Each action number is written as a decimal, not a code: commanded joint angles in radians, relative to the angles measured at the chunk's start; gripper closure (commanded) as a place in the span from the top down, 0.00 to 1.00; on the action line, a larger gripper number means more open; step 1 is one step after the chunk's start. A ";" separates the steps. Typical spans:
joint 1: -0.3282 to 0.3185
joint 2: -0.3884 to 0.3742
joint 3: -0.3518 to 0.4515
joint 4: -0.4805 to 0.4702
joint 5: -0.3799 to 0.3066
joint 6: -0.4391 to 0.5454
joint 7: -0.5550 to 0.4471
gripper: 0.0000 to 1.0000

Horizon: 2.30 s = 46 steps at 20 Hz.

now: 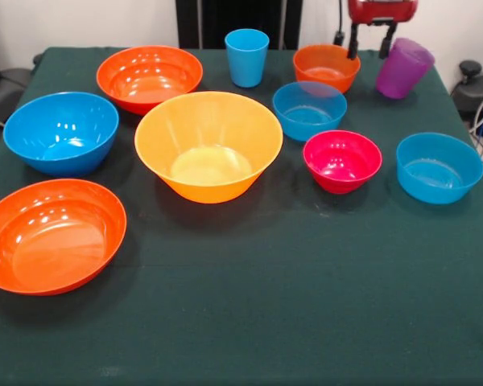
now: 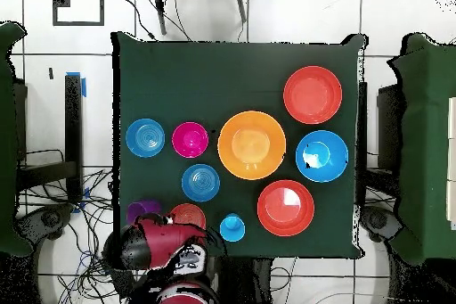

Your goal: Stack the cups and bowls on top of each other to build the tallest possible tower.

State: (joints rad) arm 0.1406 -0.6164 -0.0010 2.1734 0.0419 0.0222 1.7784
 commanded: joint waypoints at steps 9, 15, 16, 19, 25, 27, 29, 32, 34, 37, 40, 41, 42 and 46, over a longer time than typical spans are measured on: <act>0.228 0.050 0.031 -0.246 0.139 0.099 0.239 1.00; 0.251 0.058 0.006 -0.232 0.126 0.055 0.235 1.00; 0.238 0.055 0.000 -0.215 0.112 0.047 0.227 1.00; 0.184 0.024 0.002 -0.160 0.063 0.028 0.205 1.00; 0.120 -0.012 0.048 -0.120 0.051 0.057 0.195 1.00; 0.145 0.007 0.036 -0.163 0.073 0.073 0.202 1.00; 0.144 0.031 0.038 -0.231 0.098 0.108 0.196 1.00; 0.169 0.070 0.006 -0.293 0.127 0.117 0.209 1.00; 0.177 0.092 -0.015 -0.326 0.128 0.137 0.199 1.00; 0.150 0.096 -0.002 -0.335 0.115 0.150 0.186 1.00; 0.131 0.070 0.018 -0.306 0.102 0.138 0.194 1.00; 0.129 0.063 0.018 -0.303 0.100 0.145 0.194 1.00; 0.126 0.054 0.020 -0.294 0.098 0.148 0.195 1.00; 0.102 -0.029 0.025 -0.241 0.084 0.195 0.184 1.00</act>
State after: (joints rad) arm 0.2818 -0.5887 -0.0334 1.9252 0.1310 0.0624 1.8558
